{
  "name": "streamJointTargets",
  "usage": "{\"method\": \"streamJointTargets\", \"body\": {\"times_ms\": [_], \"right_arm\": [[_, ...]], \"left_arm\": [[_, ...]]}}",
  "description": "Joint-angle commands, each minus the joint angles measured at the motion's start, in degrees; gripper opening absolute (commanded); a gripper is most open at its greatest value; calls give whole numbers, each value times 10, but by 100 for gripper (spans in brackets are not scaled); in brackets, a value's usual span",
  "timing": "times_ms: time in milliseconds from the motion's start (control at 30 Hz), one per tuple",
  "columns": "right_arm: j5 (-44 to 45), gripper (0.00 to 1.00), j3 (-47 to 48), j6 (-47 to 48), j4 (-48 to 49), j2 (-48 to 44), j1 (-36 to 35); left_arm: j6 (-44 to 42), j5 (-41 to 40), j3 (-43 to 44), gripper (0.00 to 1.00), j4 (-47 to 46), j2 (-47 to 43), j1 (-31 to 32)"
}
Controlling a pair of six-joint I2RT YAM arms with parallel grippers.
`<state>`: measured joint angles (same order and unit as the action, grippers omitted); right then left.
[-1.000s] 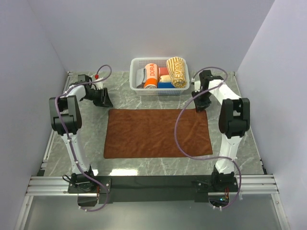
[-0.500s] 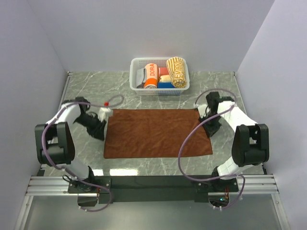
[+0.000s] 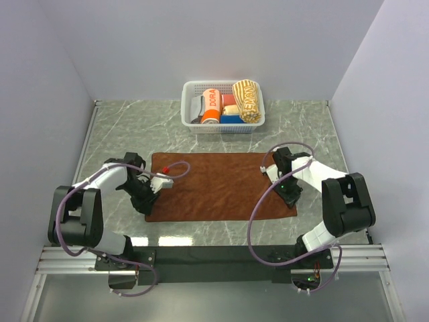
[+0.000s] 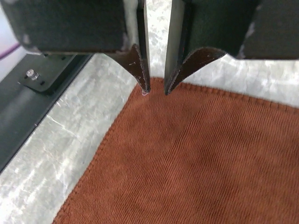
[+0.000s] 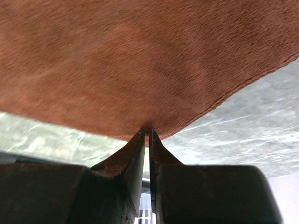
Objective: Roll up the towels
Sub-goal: Flatten the towel
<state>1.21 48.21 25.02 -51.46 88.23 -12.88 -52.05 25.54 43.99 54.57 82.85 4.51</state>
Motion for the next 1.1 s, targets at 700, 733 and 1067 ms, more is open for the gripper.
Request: {"method": "streamJointTargets", "body": {"times_ms": [700,733,1067], "right_arm": [[50,28,-15,-1,10,22,-43],[39,31,-5,5,4,13,-43],[-114,48,155,-1,-54,-84,-14]], "left_arm": [[-27,-122,-9,12,0,11,-33],[-31,-112,-1,16,9,7,-33],[-30,-36,99,25,54,39,-87]]}}
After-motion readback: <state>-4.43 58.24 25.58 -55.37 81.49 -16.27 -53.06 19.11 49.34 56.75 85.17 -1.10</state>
